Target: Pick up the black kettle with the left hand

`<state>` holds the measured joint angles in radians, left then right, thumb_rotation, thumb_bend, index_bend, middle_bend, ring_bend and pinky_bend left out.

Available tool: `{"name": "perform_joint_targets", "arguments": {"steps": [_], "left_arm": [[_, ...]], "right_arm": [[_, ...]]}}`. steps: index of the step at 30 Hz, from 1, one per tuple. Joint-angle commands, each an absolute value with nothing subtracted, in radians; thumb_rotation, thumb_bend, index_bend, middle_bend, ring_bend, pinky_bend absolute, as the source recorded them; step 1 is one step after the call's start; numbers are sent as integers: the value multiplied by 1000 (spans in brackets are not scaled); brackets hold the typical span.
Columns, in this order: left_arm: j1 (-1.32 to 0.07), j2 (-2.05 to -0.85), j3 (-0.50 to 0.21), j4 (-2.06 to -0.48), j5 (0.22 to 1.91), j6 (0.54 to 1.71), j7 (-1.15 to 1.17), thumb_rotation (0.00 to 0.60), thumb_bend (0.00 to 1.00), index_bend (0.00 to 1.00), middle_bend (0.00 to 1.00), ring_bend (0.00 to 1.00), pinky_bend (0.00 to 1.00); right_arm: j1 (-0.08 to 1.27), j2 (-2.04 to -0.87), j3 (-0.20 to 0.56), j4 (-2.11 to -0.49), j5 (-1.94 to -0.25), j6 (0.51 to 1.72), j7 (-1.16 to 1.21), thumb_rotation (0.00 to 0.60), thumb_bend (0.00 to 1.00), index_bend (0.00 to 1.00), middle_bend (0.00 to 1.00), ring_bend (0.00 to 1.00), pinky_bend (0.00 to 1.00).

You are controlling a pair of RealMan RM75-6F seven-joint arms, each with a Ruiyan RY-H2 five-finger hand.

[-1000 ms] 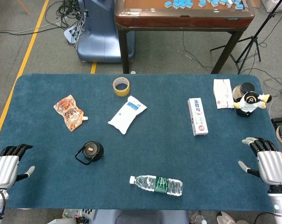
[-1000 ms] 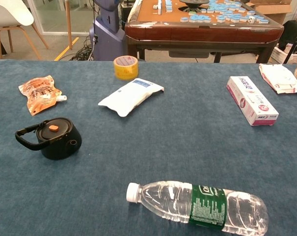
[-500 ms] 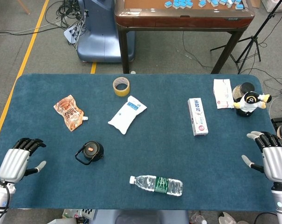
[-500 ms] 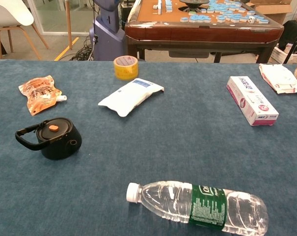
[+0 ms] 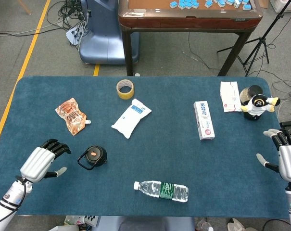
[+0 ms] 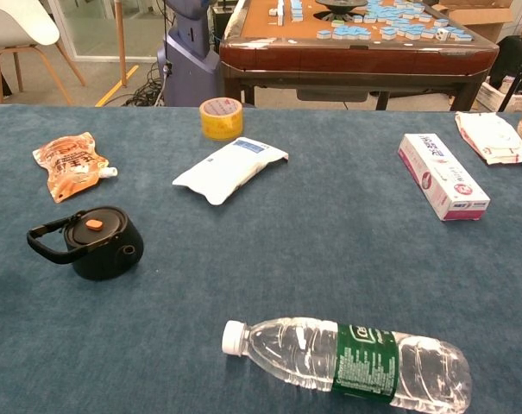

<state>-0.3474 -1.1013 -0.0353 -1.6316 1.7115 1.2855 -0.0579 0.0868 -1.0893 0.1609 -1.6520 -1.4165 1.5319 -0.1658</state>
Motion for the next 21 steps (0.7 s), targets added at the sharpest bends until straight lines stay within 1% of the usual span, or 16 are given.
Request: {"name": "perform_joint_targets", "arguments": {"steps": [1, 12, 15, 17, 21], "left_arm": [[-384, -1099, -25, -1654, 1737, 1240, -39, 600, 202, 363, 333, 285, 158], [-433, -1089, -6, -1728, 1701, 1129, 92, 600, 202, 366, 338, 301, 138], [-439, -1094, -2, -1741, 1692, 1114, 138, 600, 201, 389, 360, 302, 113], [-441, -1101, -1, -1746, 1684, 1108, 165, 600, 201, 397, 367, 302, 80], [-452, -1111, 0, -1762, 1660, 1083, 198, 600, 201, 400, 368, 302, 70]], "right_arm": [[96, -1077, 168, -1668, -1414, 1523, -177, 600, 185, 295, 283, 183, 217], [93, -1072, 154, -1673, -1397, 1506, -181, 600, 185, 295, 283, 181, 217], [93, -1072, 150, -1672, -1393, 1497, -178, 600, 185, 295, 284, 181, 217], [94, -1072, 148, -1671, -1393, 1494, -176, 600, 185, 295, 283, 181, 217], [95, -1072, 144, -1667, -1393, 1488, -170, 600, 185, 295, 283, 181, 217]]}}
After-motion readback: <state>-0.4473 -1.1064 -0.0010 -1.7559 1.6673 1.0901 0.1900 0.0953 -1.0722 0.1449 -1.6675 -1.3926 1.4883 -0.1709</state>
